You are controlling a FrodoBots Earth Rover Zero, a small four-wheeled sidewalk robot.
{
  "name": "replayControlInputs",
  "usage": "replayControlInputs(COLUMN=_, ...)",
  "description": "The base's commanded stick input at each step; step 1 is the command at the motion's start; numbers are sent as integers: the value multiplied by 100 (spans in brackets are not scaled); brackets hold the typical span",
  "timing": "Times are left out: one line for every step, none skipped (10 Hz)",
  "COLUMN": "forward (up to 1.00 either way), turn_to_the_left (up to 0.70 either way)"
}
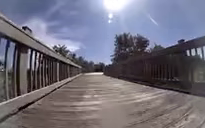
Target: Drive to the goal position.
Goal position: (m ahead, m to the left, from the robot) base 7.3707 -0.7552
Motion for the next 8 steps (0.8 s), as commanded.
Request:
replayControlInputs(forward=85, turn_to_the_left=0)
replayControlInputs(forward=85, turn_to_the_left=0)
replayControlInputs(forward=85, turn_to_the_left=0)
replayControlInputs(forward=85, turn_to_the_left=0)
replayControlInputs(forward=85, turn_to_the_left=0)
replayControlInputs(forward=85, turn_to_the_left=0)
replayControlInputs(forward=85, turn_to_the_left=0)
replayControlInputs(forward=85, turn_to_the_left=0)
